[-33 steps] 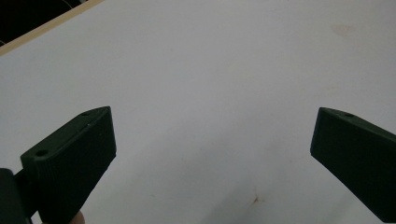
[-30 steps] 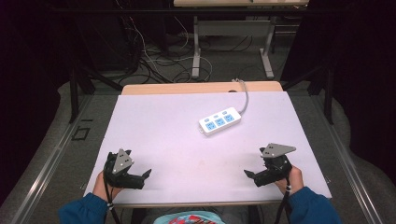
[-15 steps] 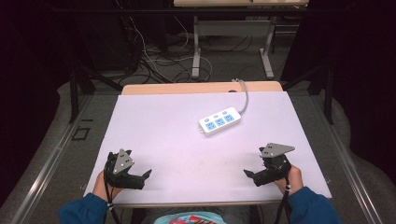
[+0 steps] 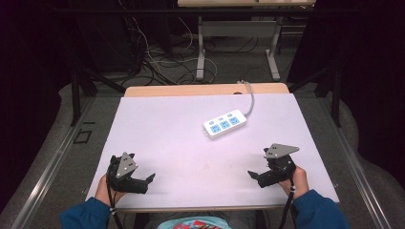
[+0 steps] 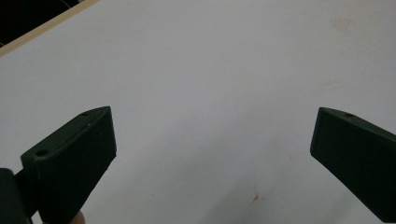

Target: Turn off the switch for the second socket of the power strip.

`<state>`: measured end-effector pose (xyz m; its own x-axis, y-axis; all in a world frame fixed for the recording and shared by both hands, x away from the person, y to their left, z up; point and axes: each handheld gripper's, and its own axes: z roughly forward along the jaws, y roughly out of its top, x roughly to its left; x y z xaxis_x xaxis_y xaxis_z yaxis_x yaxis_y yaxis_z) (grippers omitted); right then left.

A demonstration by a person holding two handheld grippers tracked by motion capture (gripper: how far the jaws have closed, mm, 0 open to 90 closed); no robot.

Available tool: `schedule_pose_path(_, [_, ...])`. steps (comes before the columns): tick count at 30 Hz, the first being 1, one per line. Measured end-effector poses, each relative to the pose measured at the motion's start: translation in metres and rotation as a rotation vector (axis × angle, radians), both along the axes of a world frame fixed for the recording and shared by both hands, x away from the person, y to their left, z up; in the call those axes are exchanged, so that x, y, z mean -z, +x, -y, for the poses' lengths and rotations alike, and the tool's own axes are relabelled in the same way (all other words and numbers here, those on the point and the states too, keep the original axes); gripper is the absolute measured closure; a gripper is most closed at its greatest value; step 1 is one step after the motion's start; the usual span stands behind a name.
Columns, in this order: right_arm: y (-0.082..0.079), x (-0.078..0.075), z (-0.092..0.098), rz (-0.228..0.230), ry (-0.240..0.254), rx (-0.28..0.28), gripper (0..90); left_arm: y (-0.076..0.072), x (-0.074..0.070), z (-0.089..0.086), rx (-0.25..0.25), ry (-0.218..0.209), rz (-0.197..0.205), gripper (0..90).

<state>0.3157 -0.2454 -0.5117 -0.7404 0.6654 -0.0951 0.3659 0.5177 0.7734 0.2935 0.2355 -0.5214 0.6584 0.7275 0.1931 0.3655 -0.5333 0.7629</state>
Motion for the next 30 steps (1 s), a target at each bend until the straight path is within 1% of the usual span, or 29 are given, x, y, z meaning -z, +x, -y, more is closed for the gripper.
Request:
schedule_pose_path(2, [0.002,-0.001,-0.001,0.000,-0.002,0.006,0.0,0.000,0.000,0.000,0.001,0.002,0.002,0.2])
schedule_pose_path(6, [0.007,-0.003,-0.001,0.006,-0.008,-0.006,0.0,0.000,0.000,0.000,0.003,0.001,0.000,0.2])
schedule_pose_path(7, [0.007,-0.003,-0.002,0.004,-0.001,0.007,0.0,0.000,0.001,0.000,0.003,0.001,0.000,0.2])
schedule_pose_path(10, [0.009,-0.004,-0.002,0.008,-0.005,0.011,0.0,0.001,0.000,0.000,0.005,0.010,0.002,0.2])
schedule_pose_path(14, [0.012,-0.004,-0.003,0.012,-0.006,0.013,0.0,0.001,0.001,0.000,0.008,0.009,-0.002,0.2])
schedule_pose_path(15, [0.016,-0.005,-0.004,0.010,0.004,0.009,0.0,0.001,0.001,0.001,0.009,0.009,-0.003,0.2])
schedule_pose_path(16, [0.016,-0.005,-0.004,0.010,0.004,0.009,0.0,0.001,0.001,0.001,0.009,0.011,-0.004,0.2])
schedule_pose_path(19, [0.022,-0.005,-0.005,0.012,-0.007,0.008,0.0,0.001,0.001,0.000,0.008,0.011,-0.005,0.2])
schedule_pose_path(20, [0.024,-0.005,-0.006,0.010,-0.012,0.007,0.0,0.001,0.001,0.000,0.008,0.011,-0.005,0.2])
schedule_pose_path(21, [0.026,-0.005,-0.007,0.000,-0.015,0.006,0.0,0.002,0.001,0.000,0.006,0.020,0.006,0.2])
schedule_pose_path(22, [0.027,-0.004,-0.008,0.004,-0.010,0.010,0.0,0.002,0.001,0.000,0.006,0.020,0.006,0.2])
schedule_pose_path(23, [0.029,-0.004,-0.009,-0.006,-0.013,0.013,0.0,0.002,0.000,0.000,0.008,0.024,0.002,0.2])
schedule_pose_path(24, [0.032,-0.003,-0.010,-0.001,-0.020,0.006,0.0,0.001,0.001,0.000,0.006,0.023,0.003,0.2])
schedule_pose_path(25, [0.033,-0.002,-0.012,-0.005,-0.020,0.006,0.0,0.001,0.000,0.000,0.007,0.025,0.000,0.2])
schedule_pose_path(26, [0.035,-0.002,-0.012,-0.006,-0.023,0.005,0.0,0.002,0.001,0.000,0.007,0.022,0.003,0.2])
schedule_pose_path(27, [0.036,-0.002,-0.013,-0.006,-0.023,0.003,0.0,0.001,0.001,0.001,0.008,0.007,-0.008,0.2])
schedule_pose_path(30, [0.039,-0.002,-0.014,-0.014,-0.029,0.005,0.0,0.001,0.001,0.001,0.009,0.008,-0.009,0.2])
